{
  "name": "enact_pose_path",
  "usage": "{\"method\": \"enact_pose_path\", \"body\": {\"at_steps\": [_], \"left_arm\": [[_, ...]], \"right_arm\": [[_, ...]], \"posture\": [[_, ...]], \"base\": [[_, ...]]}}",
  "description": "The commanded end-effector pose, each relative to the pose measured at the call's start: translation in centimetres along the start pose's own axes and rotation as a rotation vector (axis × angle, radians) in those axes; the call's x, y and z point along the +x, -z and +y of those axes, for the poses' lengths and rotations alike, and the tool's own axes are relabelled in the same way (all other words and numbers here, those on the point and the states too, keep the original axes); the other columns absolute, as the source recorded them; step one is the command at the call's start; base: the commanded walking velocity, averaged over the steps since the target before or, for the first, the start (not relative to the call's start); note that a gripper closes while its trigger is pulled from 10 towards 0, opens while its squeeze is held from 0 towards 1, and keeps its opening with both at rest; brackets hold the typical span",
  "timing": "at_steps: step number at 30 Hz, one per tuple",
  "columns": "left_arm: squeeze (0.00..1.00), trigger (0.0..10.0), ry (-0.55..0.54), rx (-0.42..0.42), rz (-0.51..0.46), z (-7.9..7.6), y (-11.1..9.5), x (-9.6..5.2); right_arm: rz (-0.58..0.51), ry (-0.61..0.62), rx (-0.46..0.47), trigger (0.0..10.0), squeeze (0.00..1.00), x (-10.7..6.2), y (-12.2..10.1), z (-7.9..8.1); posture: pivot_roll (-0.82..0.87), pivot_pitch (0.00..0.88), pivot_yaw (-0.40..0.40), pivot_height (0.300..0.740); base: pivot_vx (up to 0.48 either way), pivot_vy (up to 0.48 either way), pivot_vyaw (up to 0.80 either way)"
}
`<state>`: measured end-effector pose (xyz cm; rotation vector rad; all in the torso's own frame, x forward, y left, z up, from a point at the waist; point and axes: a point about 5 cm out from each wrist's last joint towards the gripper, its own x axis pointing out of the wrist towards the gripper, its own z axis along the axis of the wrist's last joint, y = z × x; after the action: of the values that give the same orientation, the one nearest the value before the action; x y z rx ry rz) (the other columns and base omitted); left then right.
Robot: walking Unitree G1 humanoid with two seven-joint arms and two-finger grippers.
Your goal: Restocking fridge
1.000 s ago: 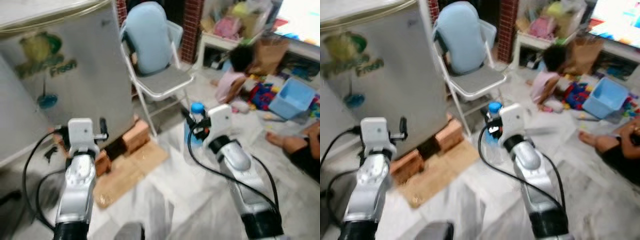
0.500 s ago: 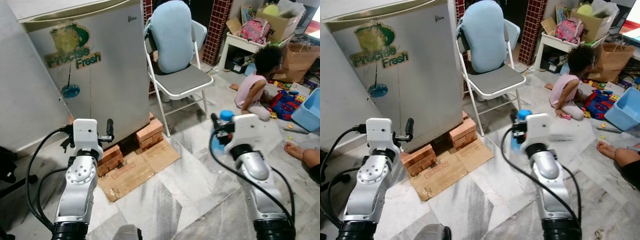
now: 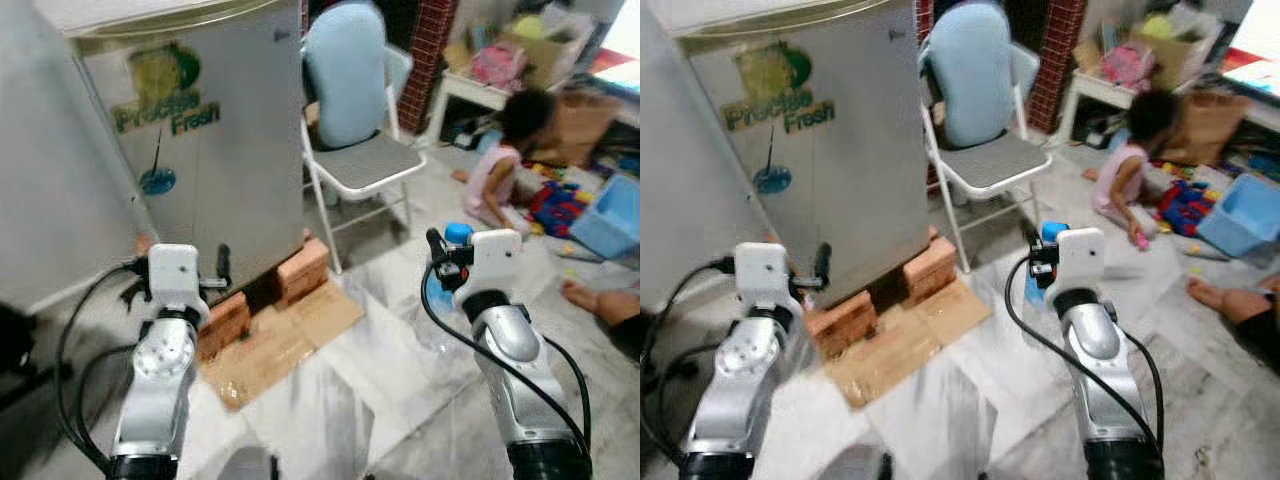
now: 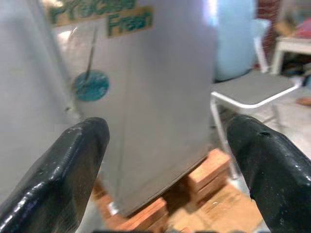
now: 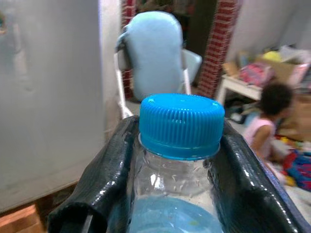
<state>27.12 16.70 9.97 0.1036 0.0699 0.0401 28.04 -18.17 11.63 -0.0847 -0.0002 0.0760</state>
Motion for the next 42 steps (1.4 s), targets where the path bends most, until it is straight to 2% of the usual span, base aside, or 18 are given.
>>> {"method": "enact_pose_path", "body": {"at_steps": [1, 13, 15, 18, 21, 25, 30, 32, 35, 42], "left_arm": [[0.0, 10.0, -0.03, 0.012, -0.012, 0.8, -0.3, 0.1], [0.0, 10.0, -0.055, 0.036, -0.027, 1.4, -0.3, 0.3], [0.0, 10.0, -0.067, 0.023, -0.026, 1.7, -0.2, 0.0], [0.0, 10.0, -0.073, 0.047, -0.022, 2.1, -0.1, -0.5], [0.0, 10.0, -0.075, 0.058, -0.024, 3.1, 0.2, -1.6], [0.0, 10.0, -0.072, 0.063, -0.005, 3.6, 0.8, -2.4], [0.0, 10.0, -0.067, 0.074, 0.022, 3.9, 1.7, -3.7], [0.0, 10.0, -0.067, 0.074, 0.022, 3.9, 1.7, -3.7], [0.0, 10.0, -0.062, 0.079, 0.036, 4.1, 2.1, -4.0], [0.0, 10.0, -0.039, 0.08, 0.03, 4.0, 2.0, -3.7]], "right_arm": [[-0.053, -0.008, -0.002, 10.0, 0.0, 0.6, -1.2, 0.4], [-0.055, -0.001, -0.013, 10.0, 0.0, 0.3, -1.0, 0.1], [-0.053, 0.004, -0.01, 10.0, 0.0, 0.3, -1.0, 0.1], [-0.042, 0.016, -0.032, 10.0, 0.0, 0.2, -0.8, -0.1], [-0.029, 0.037, -0.021, 10.0, 0.0, -0.1, -0.2, -0.6], [0.001, 0.053, -0.022, 10.0, 0.0, -0.7, 0.7, -1.2], [0.042, 0.115, -0.026, 10.0, 0.0, -1.9, 1.6, -2.6], [0.042, 0.115, -0.026, 10.0, 0.0, -1.9, 1.6, -2.6], [0.052, 0.13, -0.032, 10.0, 0.0, -3.0, 1.7, -3.0], [0.063, 0.138, -0.011, 10.0, 0.0, -3.1, 1.8, -2.8]], "posture": [[0.04, 0.0, -0.048, 0.74], [0.03, 0.0, -0.042, 0.74], [0.03, 0.0, -0.041, 0.74], [0.03, 0.0, -0.038, 0.74], [0.04, 0.0, -0.036, 0.74], [0.05, 0.0, -0.039, 0.74], [0.05, 0.0, -0.04, 0.74], [0.05, 0.0, -0.04, 0.74], [0.04, 0.0, -0.038, 0.74], [0.03, 0.0, -0.027, 0.74]], "base": [[0.0, 0.48, 0.0], [0.0, 0.466, 0.0], [0.0, 0.0, 0.0], [0.0, 0.0, 0.0], [0.0, 0.0, 0.0], [0.0, 0.0, 0.0], [0.0, 0.0, 0.0], [0.0, 0.0, 0.0], [0.0, 0.0, 0.0], [0.0, 0.0, 0.0]]}}
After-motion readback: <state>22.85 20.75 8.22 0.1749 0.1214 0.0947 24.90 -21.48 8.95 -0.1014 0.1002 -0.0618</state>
